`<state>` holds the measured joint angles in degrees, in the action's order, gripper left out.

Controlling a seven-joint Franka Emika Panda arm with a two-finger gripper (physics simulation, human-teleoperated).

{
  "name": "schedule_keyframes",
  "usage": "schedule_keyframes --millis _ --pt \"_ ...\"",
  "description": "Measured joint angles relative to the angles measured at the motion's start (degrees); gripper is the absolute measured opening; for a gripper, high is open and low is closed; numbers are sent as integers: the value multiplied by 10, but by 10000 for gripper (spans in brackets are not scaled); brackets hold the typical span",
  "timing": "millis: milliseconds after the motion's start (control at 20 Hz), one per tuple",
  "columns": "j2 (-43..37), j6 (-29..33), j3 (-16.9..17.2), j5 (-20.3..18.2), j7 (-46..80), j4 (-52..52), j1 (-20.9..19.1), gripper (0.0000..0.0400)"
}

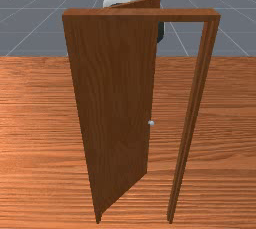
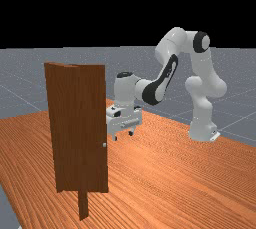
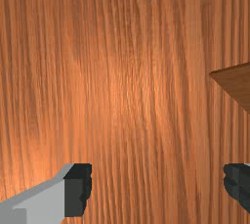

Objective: Close the door

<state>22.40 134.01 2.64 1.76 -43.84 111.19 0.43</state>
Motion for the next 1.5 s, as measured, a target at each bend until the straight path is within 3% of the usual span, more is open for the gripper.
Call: schedule_keyframes --millis 50,100,150,250,400,650,800,850,1200,1250,1300,1500 --pt "0 0 0 0 0 0 0 243" --pt "0 0 0 0 0 0 0 148" --pt "0 0 0 0 0 0 0 90" --pt "0 0 0 0 0 0 0 33" --pt "2 0 4 -3 -15 -2 -10 7" --pt "17 -9 6 -11 -38 -27 -27 1" --pt "155 -97 4 -13 -33 -261 -28 0" --pt "243 -171 1 -13 -42 -421 -31 0" --pt "250 -172 2 -14 -33 -424 -30 0" --pt "306 -219 6 -9 -29 -528 -29 0" --pt "311 -220 2 -15 -32 -531 -34 0" --pt "305 -218 2 -10 3 -518 -6 0"
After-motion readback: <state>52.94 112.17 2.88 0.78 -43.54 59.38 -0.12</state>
